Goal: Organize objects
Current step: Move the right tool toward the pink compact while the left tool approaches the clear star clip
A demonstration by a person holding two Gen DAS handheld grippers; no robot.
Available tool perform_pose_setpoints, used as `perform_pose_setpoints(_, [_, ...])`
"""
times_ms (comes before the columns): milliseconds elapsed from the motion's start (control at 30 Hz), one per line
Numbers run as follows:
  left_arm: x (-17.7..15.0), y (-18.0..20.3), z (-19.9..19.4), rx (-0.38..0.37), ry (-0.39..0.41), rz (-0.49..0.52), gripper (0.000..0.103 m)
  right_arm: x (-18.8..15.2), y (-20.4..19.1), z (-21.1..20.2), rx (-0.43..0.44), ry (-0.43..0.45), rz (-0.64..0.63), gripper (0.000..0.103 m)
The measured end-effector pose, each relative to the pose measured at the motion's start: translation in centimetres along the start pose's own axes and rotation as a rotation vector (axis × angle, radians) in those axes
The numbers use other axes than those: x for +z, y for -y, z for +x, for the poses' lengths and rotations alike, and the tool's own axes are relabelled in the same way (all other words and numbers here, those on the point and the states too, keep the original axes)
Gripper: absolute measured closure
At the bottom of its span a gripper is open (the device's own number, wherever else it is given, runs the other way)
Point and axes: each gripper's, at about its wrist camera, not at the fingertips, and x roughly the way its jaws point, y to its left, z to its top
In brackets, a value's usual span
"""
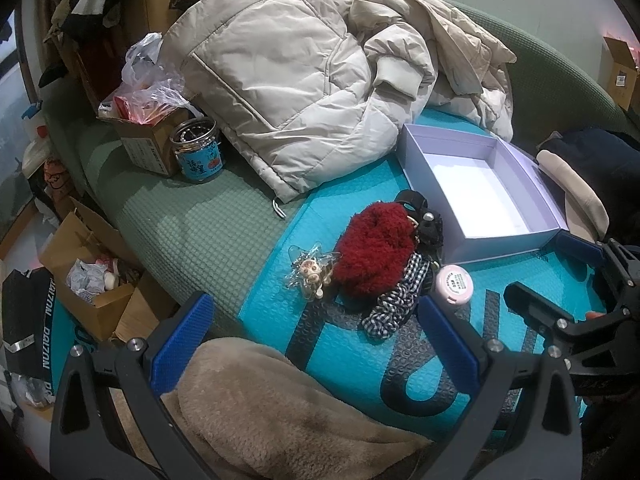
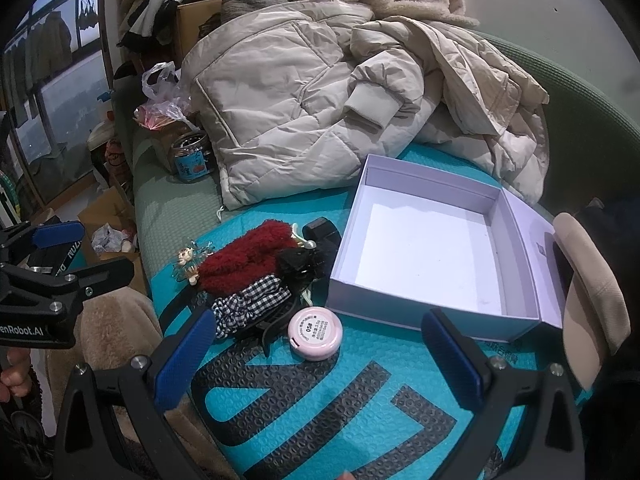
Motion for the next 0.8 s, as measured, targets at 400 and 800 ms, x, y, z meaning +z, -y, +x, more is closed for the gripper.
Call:
perform_pose_setpoints(400, [-0.05,-0.12,-0.25,-0.006,-0.003,0.000,0.001,-0.09,-0.17,-0.10,0.004,0.004,-0.008,0.001])
perform_pose_setpoints(800, [-0.18,-0.12,-0.64,-0.009,-0.009,-0.002,0.001,-0.22,-0.27,-0.17,0.007,0.005,-0.014,0.001])
